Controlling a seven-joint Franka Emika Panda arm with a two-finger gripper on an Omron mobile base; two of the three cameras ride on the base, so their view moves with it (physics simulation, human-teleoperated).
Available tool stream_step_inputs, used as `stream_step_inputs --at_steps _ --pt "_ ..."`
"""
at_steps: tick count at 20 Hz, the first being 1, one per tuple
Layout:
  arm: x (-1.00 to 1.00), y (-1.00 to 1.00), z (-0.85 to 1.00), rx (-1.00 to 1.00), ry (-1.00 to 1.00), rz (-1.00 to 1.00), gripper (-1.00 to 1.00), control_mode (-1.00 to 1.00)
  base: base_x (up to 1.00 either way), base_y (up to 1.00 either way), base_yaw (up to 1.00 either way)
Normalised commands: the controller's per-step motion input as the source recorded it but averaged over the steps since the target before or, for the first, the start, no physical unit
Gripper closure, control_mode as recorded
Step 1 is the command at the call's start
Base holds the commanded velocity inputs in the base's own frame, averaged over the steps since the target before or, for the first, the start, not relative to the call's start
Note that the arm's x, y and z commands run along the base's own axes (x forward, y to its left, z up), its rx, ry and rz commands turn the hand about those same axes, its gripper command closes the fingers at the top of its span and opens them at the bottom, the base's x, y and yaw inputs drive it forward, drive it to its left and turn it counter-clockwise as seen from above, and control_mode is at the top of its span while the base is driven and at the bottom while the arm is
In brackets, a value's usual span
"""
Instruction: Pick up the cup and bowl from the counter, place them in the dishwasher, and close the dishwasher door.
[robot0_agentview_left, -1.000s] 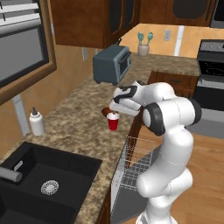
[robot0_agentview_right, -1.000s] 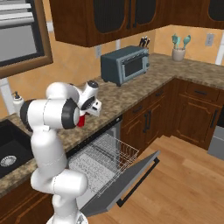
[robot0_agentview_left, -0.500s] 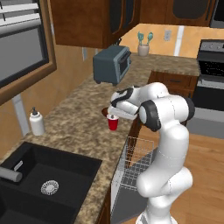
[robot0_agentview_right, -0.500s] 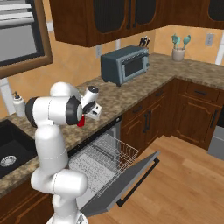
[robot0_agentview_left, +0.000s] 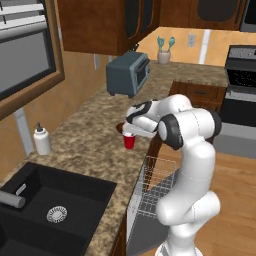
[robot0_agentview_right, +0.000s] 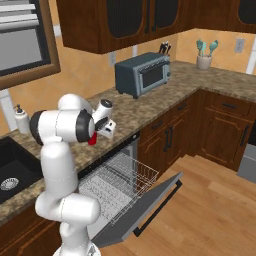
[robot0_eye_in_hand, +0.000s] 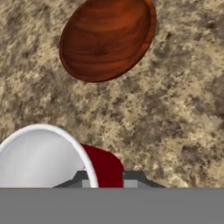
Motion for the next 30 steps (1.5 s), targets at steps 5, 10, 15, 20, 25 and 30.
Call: stream_step_inputs --at_steps 5,10,15,20,25,30 --pt "-0.48 0.0 0.0 0.0 0.06 0.0 1.0 -1.0 0.0 0.0 0.0" --pt "-0.93 -0.15 0.02 0.0 0.07 -0.02 1.0 -1.0 0.0 0.0 0.0" --pt "-0.99 -0.7 0.02 0.0 0.0 0.0 1.0 -1.0 0.0 0.0 0.0" --pt "-0.37 -0.82 0.0 0.0 0.0 0.29 1.0 -1.0 0.0 0.0 0.0" --pt "-0.02 -0.72 0.0 0.0 0.0 0.58 1.0 -1.0 0.0 0.0 0.0" --pt "0.08 -0.64 -0.12 0.0 -0.04 0.58 1.0 -1.0 0.0 0.0 0.0"
